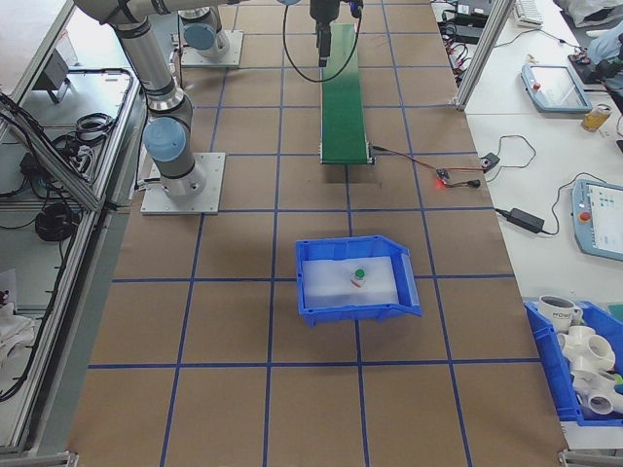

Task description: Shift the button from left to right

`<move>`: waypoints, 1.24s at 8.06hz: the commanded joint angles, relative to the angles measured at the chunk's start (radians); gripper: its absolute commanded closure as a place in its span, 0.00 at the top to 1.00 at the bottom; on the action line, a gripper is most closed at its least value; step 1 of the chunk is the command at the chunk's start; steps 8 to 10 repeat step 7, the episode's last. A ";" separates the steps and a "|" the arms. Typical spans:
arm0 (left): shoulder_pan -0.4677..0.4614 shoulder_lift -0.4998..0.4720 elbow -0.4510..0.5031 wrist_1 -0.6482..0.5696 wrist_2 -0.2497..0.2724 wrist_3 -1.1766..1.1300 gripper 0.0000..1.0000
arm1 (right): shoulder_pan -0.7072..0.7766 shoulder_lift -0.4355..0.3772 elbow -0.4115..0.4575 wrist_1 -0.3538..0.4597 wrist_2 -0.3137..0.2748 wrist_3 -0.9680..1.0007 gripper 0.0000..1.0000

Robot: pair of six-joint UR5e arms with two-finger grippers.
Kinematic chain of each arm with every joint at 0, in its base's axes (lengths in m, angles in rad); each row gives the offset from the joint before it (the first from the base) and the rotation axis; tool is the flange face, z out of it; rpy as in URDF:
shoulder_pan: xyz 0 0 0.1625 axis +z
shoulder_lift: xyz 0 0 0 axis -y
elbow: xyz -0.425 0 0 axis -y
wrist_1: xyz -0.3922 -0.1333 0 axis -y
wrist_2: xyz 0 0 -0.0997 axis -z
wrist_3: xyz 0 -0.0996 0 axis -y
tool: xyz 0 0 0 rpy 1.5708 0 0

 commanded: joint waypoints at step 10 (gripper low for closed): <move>-0.002 -0.001 0.006 0.000 0.003 0.000 1.00 | 0.036 0.004 0.006 -0.007 0.005 0.072 1.00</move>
